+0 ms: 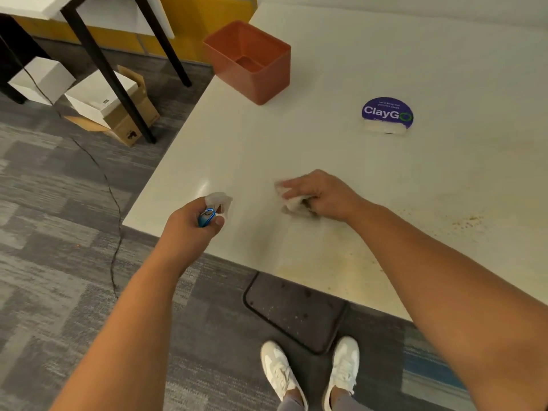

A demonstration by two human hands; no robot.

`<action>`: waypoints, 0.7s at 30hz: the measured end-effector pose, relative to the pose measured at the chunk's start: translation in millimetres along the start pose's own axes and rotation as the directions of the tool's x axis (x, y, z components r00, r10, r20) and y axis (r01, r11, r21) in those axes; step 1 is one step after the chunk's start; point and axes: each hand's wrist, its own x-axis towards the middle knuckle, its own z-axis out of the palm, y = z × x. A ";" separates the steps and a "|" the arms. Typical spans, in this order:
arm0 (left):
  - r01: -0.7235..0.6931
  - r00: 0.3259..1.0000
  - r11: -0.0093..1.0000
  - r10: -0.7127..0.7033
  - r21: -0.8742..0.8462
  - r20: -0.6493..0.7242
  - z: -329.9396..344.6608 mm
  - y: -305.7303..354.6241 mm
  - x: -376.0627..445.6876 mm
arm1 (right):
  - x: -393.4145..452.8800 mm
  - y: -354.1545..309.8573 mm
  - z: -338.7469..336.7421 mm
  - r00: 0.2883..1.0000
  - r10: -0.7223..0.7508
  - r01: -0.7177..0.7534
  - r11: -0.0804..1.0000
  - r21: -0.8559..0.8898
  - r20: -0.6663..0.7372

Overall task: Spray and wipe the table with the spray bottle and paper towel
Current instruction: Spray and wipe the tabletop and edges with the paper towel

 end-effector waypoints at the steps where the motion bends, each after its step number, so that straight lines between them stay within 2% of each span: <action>1: -0.001 1.000 1.000 0.001 0.003 0.002 0.8 0.0 -1.8 | 6.8 5.5 1.3 0.997 0.077 -0.077 0.996 -0.040 0.004; 3: -0.004 1.000 1.000 0.004 0.003 0.001 2.9 -0.2 -5.4 | 15.4 7.3 7.8 0.986 0.157 -0.146 0.979 -0.144 0.063; 6: 0.006 1.000 1.000 -0.006 -0.009 0.000 8.6 -1.4 -11.5 | 5.1 0.9 21.3 0.996 -0.087 0.087 0.986 -0.143 0.010; 9: 0.023 1.000 1.000 -0.023 -0.009 -0.008 18.1 0.7 -16.6 | -28.5 -8.6 20.4 0.991 -0.132 0.135 0.979 -0.153 0.031; 12: 0.029 0.999 0.999 -0.030 -0.027 -0.013 30.2 7.6 -24.2 | -62.0 -8.7 11.1 0.983 -0.134 0.142 0.988 -0.066 0.123; 14: 0.033 0.999 0.999 -0.033 -0.030 -0.005 38.3 13.6 -29.6 | -71.6 -4.4 -1.1 0.980 -0.084 0.073 0.995 0.067 0.181; 15: 0.037 0.999 0.999 -0.037 -0.031 -0.001 41.6 16.2 -31.8 | -71.1 -0.3 -7.4 0.985 -0.060 0.041 0.992 0.117 0.161; 18: 0.038 0.999 0.999 -0.038 -0.034 0.001 53.7 23.9 -40.6 | -60.3 19.8 -27.2 0.995 0.069 -0.058 0.986 0.155 -0.067; 19: 0.036 0.999 0.999 -0.036 -0.035 0.000 56.6 25.5 -42.9 | -55.4 29.1 -31.5 0.988 0.113 -0.103 0.991 0.089 -0.107; 21: 0.034 0.999 0.999 -0.034 -0.041 -0.006 63.1 25.7 -48.0 | -51.9 40.5 -30.5 0.980 0.199 -0.193 0.945 -0.265 -0.002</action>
